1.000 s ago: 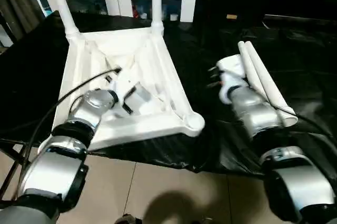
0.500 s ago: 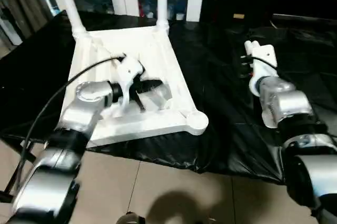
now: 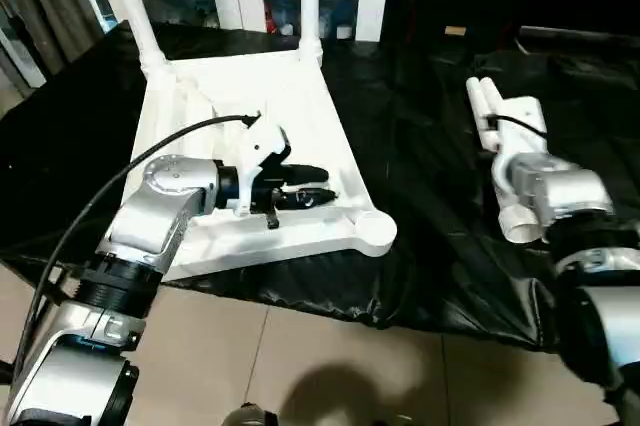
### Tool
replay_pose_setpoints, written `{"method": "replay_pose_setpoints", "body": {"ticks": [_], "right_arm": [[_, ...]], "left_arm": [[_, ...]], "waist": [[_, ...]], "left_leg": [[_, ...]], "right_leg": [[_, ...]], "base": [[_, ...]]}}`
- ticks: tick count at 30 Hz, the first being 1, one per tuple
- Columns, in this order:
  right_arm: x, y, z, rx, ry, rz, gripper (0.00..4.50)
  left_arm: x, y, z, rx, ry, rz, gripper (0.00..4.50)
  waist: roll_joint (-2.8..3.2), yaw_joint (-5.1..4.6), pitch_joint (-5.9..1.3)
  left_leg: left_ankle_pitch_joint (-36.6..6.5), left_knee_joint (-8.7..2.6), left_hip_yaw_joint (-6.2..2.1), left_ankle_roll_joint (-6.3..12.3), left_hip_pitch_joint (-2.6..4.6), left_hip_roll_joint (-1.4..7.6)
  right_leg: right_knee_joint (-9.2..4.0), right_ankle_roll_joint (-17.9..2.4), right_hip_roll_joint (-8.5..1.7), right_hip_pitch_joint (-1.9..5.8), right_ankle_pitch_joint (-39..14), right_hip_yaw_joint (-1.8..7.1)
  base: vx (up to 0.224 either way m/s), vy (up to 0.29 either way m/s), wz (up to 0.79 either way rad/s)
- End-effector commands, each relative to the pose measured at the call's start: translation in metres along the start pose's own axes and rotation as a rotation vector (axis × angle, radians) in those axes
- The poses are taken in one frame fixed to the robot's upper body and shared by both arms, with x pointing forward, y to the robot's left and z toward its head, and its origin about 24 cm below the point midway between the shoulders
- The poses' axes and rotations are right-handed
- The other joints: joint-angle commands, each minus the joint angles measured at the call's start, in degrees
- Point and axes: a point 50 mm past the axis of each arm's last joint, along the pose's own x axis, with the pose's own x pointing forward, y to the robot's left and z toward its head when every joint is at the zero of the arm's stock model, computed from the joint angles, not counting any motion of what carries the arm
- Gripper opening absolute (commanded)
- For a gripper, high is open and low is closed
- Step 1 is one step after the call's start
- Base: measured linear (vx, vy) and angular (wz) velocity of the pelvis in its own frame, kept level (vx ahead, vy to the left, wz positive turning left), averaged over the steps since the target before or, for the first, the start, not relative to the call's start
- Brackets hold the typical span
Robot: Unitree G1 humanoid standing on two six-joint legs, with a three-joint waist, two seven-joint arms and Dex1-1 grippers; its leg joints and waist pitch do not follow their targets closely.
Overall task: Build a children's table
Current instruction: Rotate table base, then pick table leg
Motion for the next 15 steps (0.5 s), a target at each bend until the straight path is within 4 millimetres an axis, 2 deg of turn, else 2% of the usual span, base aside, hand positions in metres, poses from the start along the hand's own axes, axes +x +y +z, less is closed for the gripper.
{"method": "replay_pose_setpoints", "body": {"ticks": [1, 7, 15], "right_arm": [[-0.001, -0.006, 0.007, 0.016, -0.008, -0.013, 2.78], [0.001, -0.007, -0.005, 0.074, 0.074, 0.039, 3.29], [0.001, -0.005, -0.015, 0.189, 0.146, 0.127, 3.31]], "left_arm": [[-0.001, -0.002, 0.002, 0.007, 0.015, -0.013, 2.33], [-0.002, -0.005, 0.003, 0.005, 0.028, -0.021, 2.82], [-0.004, -0.003, 0.003, 0.021, 0.050, -0.008, 3.20]], "waist": [[0.02, 0.07, -4.86], [0.01, 0.04, -4.91], [-0.09, 0.23, -4.93]], "left_leg": [[-8.4, -3.24, -0.93, -0.81, 0.94, 1.75], [-8.9, -3.16, -0.88, -0.48, 1.06, 1.77], [-7.9, -3.10, -0.88, -0.03, 0.96, 1.84]], "right_leg": [[-3.49, -14.3, -3.42, 3.50, -4.4, 2.54], [-3.54, -14.5, -3.32, 3.43, -5.3, 2.50], [-3.40, -14.9, -3.35, 3.40, -4.3, 2.46]], "base": [[0.000, 0.000, 0.00], [0.000, 0.000, 0.00], [0.000, 0.000, 0.00]]}}
